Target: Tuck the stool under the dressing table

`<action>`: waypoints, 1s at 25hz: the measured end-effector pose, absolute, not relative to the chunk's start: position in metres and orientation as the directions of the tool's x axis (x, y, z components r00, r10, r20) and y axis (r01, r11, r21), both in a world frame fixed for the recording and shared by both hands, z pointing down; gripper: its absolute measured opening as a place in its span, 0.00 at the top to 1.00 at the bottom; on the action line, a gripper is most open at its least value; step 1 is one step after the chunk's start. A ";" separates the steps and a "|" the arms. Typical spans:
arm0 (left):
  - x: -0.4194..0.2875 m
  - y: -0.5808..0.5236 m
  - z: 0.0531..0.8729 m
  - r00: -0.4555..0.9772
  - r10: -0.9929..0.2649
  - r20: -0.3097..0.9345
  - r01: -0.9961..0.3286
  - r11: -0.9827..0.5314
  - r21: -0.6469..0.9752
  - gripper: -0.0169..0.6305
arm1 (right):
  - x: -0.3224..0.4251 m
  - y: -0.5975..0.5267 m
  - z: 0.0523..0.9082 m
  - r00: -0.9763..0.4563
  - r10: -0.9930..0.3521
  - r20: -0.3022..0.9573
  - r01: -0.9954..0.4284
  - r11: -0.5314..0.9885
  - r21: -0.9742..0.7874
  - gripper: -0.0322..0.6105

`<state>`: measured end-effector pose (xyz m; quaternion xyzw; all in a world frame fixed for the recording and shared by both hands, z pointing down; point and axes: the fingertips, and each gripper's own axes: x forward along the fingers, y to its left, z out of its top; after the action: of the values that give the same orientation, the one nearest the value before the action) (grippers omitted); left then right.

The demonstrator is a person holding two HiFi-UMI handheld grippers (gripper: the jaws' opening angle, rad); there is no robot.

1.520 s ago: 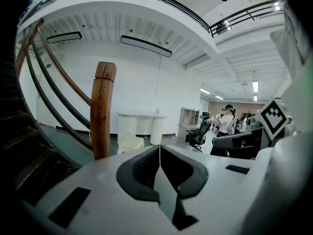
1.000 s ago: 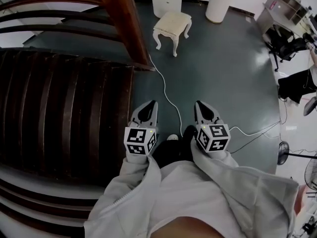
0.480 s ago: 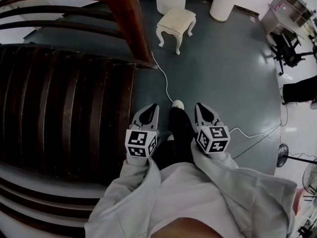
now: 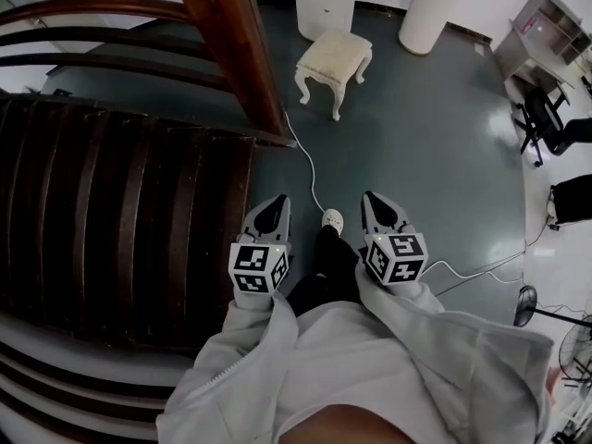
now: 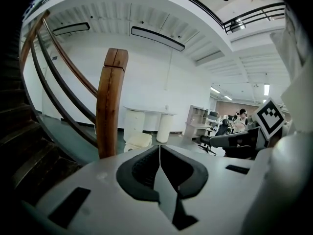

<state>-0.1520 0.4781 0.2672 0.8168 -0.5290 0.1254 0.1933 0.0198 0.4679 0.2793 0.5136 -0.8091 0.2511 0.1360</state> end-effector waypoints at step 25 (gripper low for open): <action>-0.128 0.278 0.277 0.401 -0.830 0.389 -0.916 -0.354 0.189 0.94 | 0.057 0.264 0.288 -0.433 -0.771 0.467 -0.901 0.353 -0.253 0.87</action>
<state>-0.1284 0.2784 0.2767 0.8150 -0.5354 0.1132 0.1905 0.0574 0.2642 0.2883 0.5152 -0.8113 0.2414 0.1342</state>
